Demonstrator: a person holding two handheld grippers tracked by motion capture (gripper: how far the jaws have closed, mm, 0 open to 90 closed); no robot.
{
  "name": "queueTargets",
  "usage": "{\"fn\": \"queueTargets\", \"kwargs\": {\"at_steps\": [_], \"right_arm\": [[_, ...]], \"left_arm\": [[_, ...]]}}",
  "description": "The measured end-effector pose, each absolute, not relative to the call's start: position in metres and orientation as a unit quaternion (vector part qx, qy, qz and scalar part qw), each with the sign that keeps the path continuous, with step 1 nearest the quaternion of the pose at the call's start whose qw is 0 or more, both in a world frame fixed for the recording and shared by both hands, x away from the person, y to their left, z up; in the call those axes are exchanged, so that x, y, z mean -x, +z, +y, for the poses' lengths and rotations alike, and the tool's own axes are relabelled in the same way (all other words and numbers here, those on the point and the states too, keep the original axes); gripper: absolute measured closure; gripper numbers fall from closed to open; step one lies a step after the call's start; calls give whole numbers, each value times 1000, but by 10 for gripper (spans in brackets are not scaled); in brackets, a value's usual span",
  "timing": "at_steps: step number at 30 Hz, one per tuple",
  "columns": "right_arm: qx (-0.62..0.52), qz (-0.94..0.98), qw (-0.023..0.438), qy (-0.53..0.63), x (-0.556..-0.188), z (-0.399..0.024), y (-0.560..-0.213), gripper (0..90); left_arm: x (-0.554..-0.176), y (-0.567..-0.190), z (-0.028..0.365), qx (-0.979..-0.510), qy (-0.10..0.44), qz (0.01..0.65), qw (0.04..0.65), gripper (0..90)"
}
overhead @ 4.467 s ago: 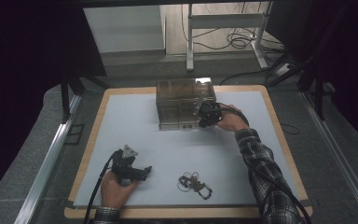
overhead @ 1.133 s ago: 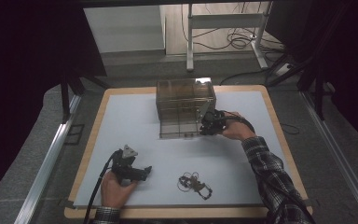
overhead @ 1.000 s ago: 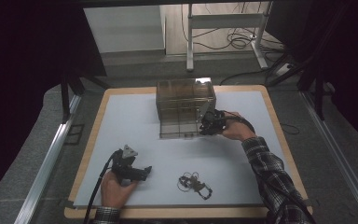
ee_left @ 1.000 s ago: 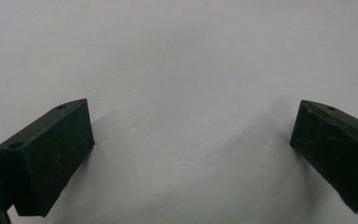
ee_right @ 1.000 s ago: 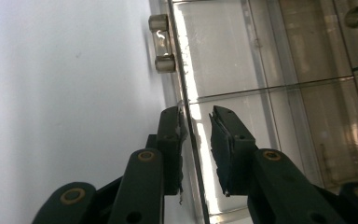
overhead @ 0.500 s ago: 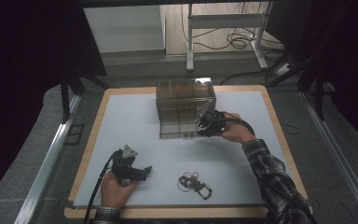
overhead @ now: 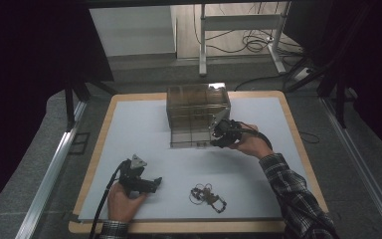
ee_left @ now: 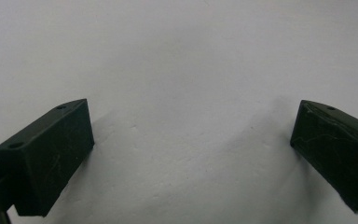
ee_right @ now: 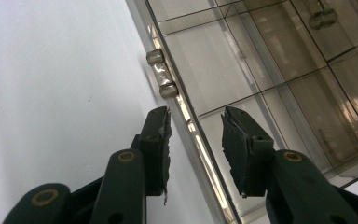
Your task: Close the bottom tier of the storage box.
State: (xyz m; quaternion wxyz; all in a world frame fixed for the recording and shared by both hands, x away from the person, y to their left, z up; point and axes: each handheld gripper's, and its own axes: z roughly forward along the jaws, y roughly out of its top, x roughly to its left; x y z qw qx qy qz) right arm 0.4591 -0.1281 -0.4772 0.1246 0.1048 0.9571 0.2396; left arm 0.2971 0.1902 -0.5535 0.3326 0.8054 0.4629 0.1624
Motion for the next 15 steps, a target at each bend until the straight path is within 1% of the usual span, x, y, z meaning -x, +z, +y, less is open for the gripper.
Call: {"fn": "queueTargets", "kwargs": {"at_steps": [7,15], "right_arm": [[-117,955,119,245,-453,-131,-479,596],[-143,949,106,259,-446,-133,-481,558]], "left_arm": [[-297,-554,190,-805,162,463,333,0],[-297,-554,190,-805,162,463,333,0]]}}
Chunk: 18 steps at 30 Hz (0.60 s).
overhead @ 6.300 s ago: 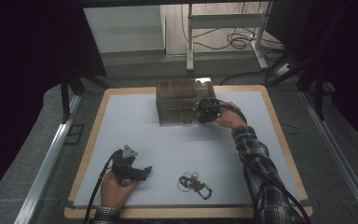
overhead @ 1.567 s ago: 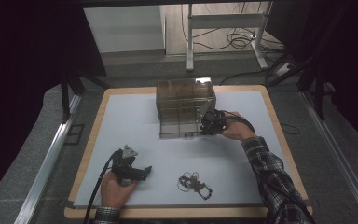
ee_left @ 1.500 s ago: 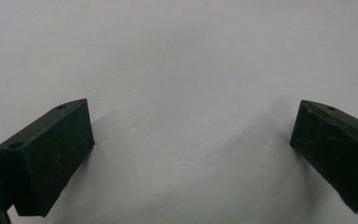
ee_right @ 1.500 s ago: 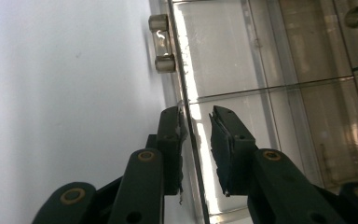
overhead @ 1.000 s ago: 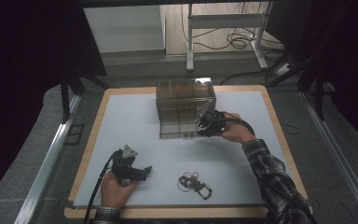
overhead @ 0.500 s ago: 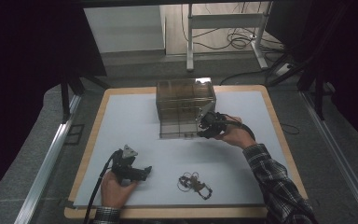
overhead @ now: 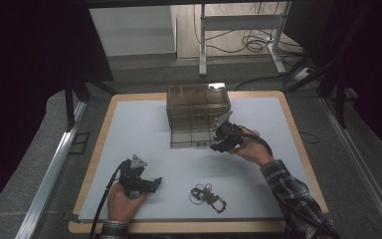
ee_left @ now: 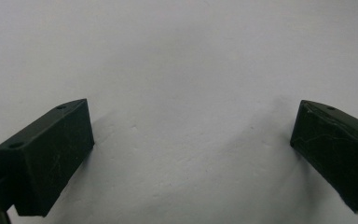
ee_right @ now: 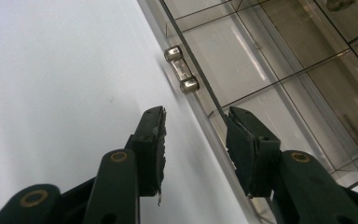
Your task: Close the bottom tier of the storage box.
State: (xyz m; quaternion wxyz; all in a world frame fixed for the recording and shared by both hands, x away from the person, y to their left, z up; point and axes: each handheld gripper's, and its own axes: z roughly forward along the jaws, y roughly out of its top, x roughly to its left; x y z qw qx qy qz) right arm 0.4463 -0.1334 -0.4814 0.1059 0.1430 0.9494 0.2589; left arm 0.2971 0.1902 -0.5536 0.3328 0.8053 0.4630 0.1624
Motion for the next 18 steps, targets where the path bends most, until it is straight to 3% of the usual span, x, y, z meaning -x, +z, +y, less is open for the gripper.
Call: {"fn": "queueTargets", "kwargs": {"at_steps": [18], "right_arm": [[-155,942,89,284,-425,-133,-487,530]], "left_arm": [[-297,-554,190,-805,163,463,333,0]]}}
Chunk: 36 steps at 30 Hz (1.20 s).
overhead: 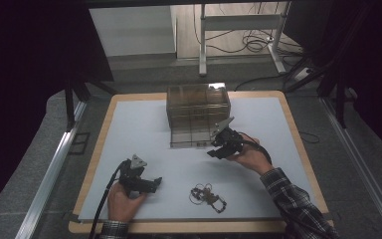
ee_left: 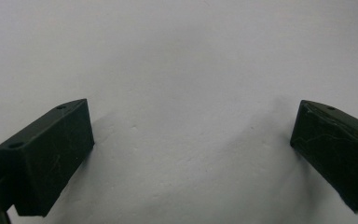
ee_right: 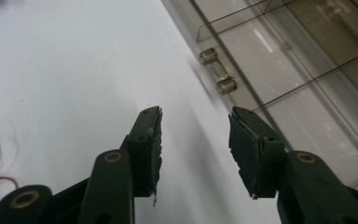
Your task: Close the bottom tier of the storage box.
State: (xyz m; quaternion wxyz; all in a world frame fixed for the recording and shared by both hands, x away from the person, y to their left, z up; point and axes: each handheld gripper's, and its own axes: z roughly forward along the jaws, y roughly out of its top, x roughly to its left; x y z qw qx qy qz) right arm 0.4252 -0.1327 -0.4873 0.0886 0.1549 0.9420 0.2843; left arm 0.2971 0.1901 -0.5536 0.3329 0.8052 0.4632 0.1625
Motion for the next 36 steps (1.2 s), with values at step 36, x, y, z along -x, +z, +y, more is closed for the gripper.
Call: {"fn": "queueTargets", "kwargs": {"at_steps": [36], "right_arm": [[-140,930,93,327,-381,-134,-491,499]], "left_arm": [[-297,-554,190,-805,163,463,333,0]]}}
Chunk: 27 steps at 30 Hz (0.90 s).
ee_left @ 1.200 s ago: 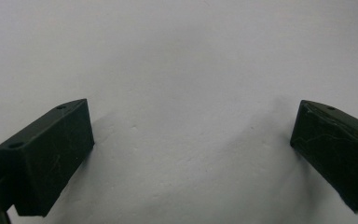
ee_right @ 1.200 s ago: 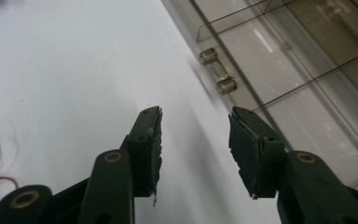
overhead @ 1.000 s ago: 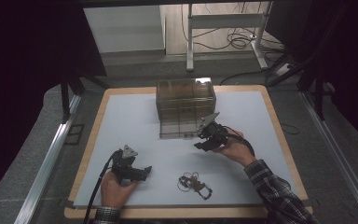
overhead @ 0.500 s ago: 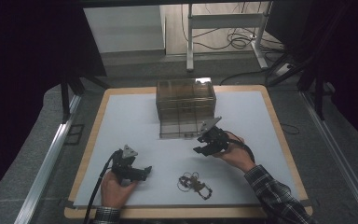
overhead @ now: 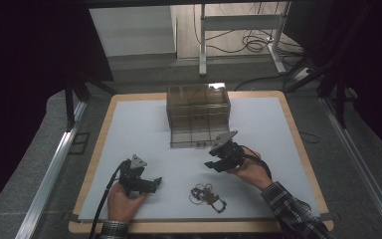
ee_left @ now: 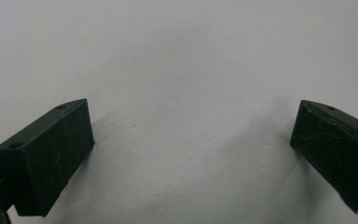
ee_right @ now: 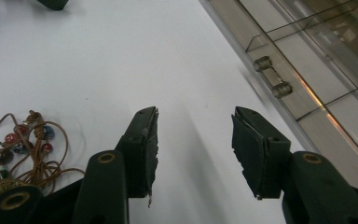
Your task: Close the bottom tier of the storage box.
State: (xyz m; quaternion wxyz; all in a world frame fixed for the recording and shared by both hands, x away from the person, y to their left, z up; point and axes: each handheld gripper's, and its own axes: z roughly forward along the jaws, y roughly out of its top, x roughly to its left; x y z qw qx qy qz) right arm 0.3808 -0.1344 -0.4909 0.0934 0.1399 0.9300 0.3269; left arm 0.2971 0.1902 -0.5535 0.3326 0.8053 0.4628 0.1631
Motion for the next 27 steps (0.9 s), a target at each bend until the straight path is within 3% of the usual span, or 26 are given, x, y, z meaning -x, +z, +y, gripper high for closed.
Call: {"fn": "queueTargets", "kwargs": {"at_steps": [27], "right_arm": [[-111,932,66,338,-340,-128,-492,486]], "left_arm": [[-297,-554,190,-804,163,464,335,0]]}}
